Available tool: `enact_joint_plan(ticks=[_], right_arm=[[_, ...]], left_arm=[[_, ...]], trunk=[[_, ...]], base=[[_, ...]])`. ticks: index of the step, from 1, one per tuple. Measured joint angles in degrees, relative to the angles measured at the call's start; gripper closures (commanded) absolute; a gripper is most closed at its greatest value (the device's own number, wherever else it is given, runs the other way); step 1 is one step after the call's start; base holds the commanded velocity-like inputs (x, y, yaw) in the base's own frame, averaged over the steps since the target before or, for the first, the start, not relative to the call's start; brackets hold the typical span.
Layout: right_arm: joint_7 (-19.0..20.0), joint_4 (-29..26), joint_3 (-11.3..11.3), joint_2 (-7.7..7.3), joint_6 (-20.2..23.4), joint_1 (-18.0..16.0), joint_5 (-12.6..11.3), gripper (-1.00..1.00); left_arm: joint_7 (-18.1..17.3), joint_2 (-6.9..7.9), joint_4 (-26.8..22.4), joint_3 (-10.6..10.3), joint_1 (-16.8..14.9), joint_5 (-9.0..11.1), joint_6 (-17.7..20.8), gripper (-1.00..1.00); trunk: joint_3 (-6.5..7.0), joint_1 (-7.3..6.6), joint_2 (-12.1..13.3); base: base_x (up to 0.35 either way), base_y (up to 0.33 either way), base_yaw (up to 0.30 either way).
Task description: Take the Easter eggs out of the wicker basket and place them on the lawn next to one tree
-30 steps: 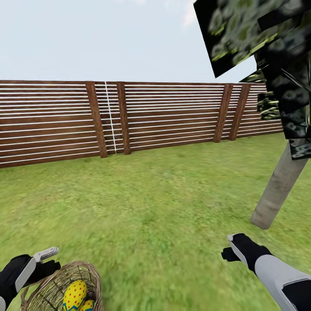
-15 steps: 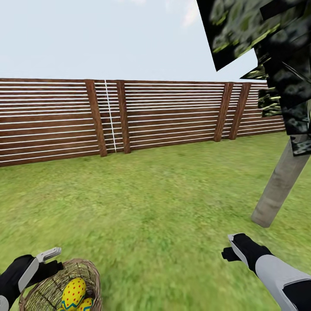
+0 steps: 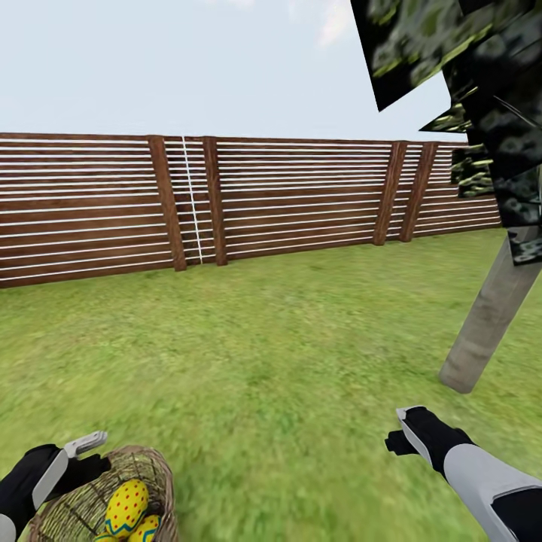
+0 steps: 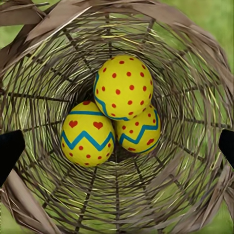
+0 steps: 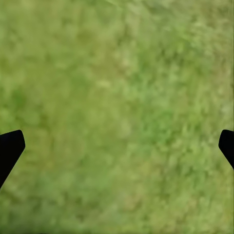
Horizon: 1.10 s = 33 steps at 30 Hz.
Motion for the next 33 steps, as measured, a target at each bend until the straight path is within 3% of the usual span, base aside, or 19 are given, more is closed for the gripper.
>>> enact_joint_plan(ticks=[33], right_arm=[[0.0, 0.0, 0.0, -0.01, 0.0, 0.0, 0.0, -1.00]], left_arm=[[-0.1, -0.06, -0.1, 0.1, 0.0, 0.0, -0.1, -1.00]], trunk=[[-5.93, 7.25, -13.2]], base=[[0.000, 0.000, 0.000]])
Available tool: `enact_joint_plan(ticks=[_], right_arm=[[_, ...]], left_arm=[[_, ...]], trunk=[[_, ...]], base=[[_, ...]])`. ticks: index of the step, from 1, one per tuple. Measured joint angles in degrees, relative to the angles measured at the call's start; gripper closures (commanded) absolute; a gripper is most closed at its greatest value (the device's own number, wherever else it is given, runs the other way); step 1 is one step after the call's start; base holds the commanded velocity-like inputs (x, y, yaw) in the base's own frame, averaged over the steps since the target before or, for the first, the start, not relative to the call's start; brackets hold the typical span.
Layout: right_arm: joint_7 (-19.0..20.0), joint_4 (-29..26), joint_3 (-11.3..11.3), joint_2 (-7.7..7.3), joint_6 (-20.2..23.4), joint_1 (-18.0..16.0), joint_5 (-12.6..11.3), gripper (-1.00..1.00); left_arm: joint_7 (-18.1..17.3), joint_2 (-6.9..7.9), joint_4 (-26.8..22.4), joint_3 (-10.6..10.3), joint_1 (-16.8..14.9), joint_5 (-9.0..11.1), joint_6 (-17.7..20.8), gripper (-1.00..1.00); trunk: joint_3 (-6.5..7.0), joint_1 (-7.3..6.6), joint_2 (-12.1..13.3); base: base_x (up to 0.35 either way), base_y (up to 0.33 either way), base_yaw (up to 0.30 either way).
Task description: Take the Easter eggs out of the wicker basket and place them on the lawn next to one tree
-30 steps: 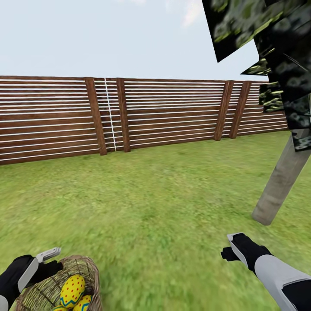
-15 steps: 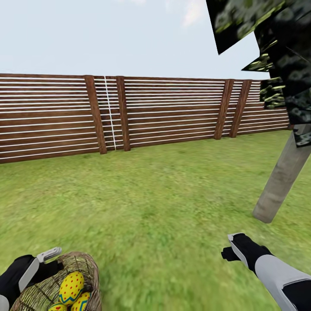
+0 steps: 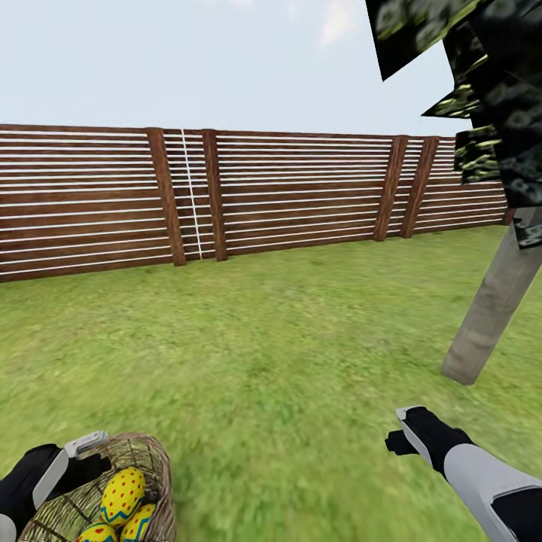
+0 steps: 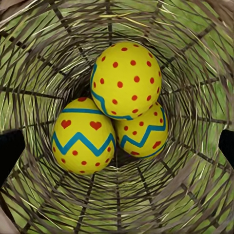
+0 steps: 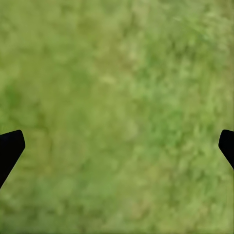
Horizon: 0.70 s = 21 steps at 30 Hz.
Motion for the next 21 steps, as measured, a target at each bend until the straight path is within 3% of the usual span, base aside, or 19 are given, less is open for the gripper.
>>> enact_joint_plan(ticks=[21], right_arm=[[0.0, 0.0, 0.0, 0.02, 0.0, 0.0, 0.0, -1.00]], left_arm=[[0.0, -0.21, 0.0, -0.1, 0.0, 0.0, 0.0, -1.00]], trunk=[[-3.77, 4.61, -8.4]], base=[[0.000, 0.000, 0.000]])
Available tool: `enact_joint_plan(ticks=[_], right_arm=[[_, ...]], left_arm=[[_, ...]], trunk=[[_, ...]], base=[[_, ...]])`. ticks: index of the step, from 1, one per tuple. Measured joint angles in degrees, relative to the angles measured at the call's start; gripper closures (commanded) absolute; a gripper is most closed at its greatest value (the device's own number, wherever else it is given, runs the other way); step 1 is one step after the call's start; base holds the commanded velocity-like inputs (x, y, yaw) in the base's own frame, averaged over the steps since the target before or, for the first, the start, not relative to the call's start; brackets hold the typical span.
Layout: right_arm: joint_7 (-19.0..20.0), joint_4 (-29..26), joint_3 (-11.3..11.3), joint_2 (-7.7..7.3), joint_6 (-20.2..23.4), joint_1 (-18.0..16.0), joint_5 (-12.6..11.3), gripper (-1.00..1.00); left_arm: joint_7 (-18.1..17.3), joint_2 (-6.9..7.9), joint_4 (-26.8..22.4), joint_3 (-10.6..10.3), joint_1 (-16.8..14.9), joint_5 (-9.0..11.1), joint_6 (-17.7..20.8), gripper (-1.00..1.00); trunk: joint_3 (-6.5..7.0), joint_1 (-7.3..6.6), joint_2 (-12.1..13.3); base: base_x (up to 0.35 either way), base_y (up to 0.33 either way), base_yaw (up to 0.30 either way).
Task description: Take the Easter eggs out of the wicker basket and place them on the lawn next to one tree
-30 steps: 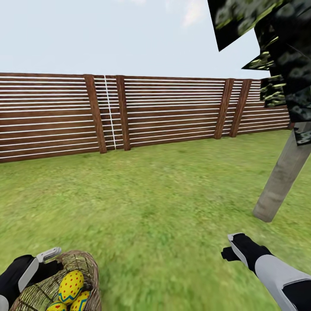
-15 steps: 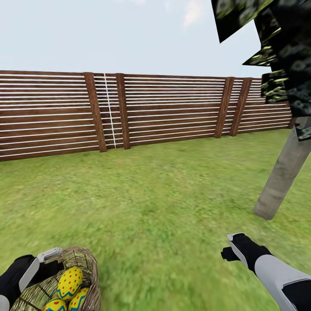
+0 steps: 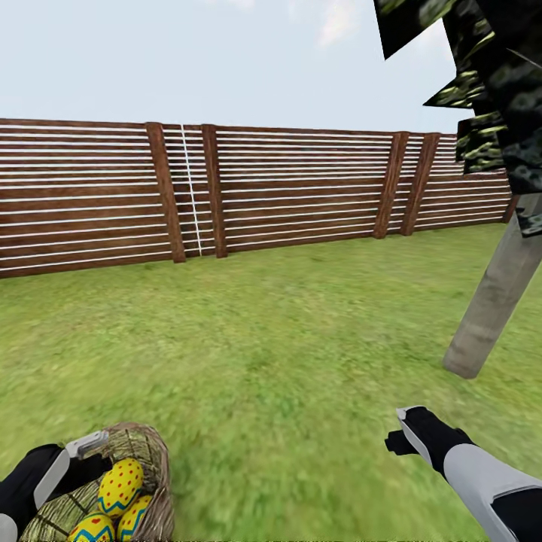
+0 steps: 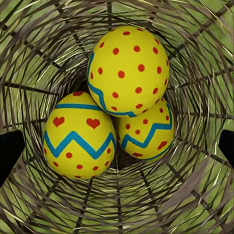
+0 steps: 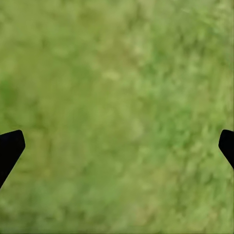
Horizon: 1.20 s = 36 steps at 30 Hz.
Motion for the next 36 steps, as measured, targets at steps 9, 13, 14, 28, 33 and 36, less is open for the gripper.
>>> enact_joint_plan(ticks=[9, 13, 14, 28, 33, 36], right_arm=[[0.0, 0.0, 0.0, 0.00, 0.0, 0.0, 0.0, -1.00], [0.0, 0.0, 0.0, 0.00, 0.0, 0.0, 0.0, -1.00], [0.0, 0.0, 0.0, 0.00, 0.0, 0.0, 0.0, -1.00], [0.0, 0.0, 0.0, 0.00, 0.0, 0.0, 0.0, -1.00], [0.0, 0.0, 0.0, 0.00, 0.0, 0.0, 0.0, -1.00], [0.0, 0.0, 0.0, 0.00, 0.0, 0.0, 0.0, -1.00]], left_arm=[[0.0, -0.03, -0.1, 0.0, 0.0, 0.0, 0.0, -1.00], [0.0, 0.04, -0.2, 0.1, 0.0, 0.0, 0.0, -1.00], [0.0, 0.01, -0.2, 0.1, 0.0, 0.0, 0.0, -1.00], [0.0, -0.05, -0.2, 0.1, 0.0, 0.1, 0.0, -1.00], [0.0, 0.03, -0.2, 0.1, 0.0, 0.1, 0.0, -1.00], [0.0, 0.04, -0.2, 0.1, 0.0, 0.1, 0.0, -1.00]], trunk=[[-1.44, 1.76, -3.2], [-1.44, 1.76, -3.2], [-1.44, 1.76, -3.2], [-1.44, 1.73, -3.2], [-1.44, 1.76, -3.2], [-1.44, 1.76, -3.2]], base=[[0.000, 0.000, 0.000], [0.000, 0.000, 0.000], [0.011, 0.000, 0.000], [0.289, 0.000, 0.000], [0.050, 0.000, 0.000], [0.005, 0.000, 0.000]])
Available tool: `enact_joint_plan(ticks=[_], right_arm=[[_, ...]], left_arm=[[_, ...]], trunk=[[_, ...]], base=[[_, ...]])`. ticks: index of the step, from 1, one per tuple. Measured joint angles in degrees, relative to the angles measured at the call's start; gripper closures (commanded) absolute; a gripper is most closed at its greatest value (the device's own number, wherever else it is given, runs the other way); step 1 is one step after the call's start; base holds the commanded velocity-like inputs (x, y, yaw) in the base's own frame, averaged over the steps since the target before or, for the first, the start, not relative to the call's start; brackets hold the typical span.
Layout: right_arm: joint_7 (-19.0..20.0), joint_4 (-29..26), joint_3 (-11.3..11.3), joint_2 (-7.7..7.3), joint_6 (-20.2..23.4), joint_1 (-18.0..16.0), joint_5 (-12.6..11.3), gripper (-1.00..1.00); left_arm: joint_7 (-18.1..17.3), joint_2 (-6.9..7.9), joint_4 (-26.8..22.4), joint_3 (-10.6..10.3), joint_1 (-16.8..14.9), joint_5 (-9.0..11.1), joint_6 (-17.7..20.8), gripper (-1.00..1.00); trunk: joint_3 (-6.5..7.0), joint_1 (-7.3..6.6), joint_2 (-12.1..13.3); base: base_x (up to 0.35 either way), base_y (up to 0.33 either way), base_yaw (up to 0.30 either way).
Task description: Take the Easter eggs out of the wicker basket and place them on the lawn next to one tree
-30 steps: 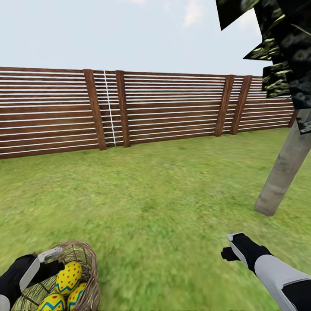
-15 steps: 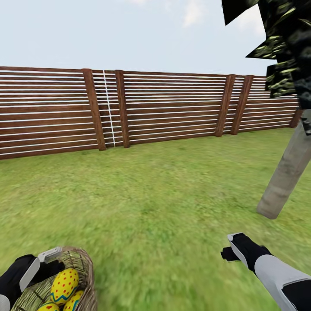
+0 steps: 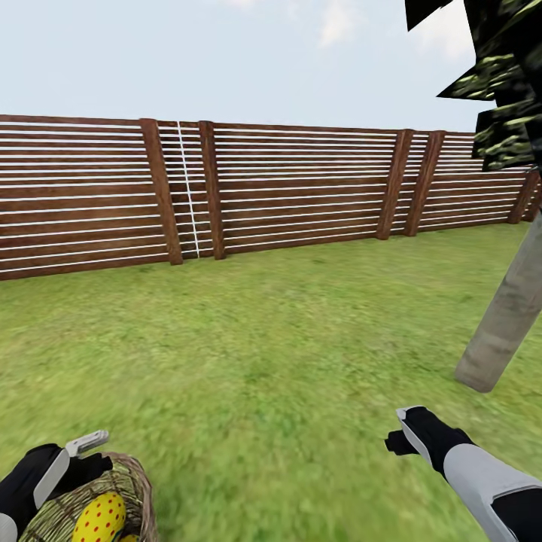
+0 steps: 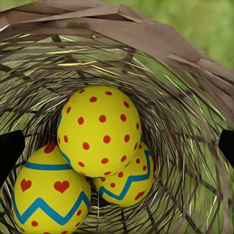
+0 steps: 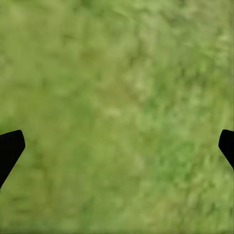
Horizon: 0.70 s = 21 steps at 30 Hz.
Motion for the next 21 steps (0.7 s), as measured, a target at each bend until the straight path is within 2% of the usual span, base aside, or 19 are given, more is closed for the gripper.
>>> enact_joint_plan(ticks=[4, 11, 21], right_arm=[[-0.1, 0.0, 0.1, 0.01, 0.0, 0.0, 0.0, -1.00], [-0.1, 0.0, 0.2, 0.08, -0.7, 0.0, 0.0, -1.00], [-0.2, 0.0, 0.1, 0.09, -0.9, 0.0, 0.0, -1.00]], left_arm=[[0.0, 0.01, 0.0, 0.0, 0.0, 0.0, 0.0, -1.00], [-0.1, 0.00, 0.0, 0.0, 0.0, 0.0, 0.0, -1.00], [0.0, -0.01, 0.0, 0.0, 0.0, 0.0, 0.0, -1.00]], trunk=[[0.00, 0.00, 0.0], [0.00, -0.02, 0.0], [0.00, 0.00, 0.0]], base=[[0.019, 0.018, 0.000], [0.205, 0.178, 0.000], [0.019, 0.016, 0.000]])
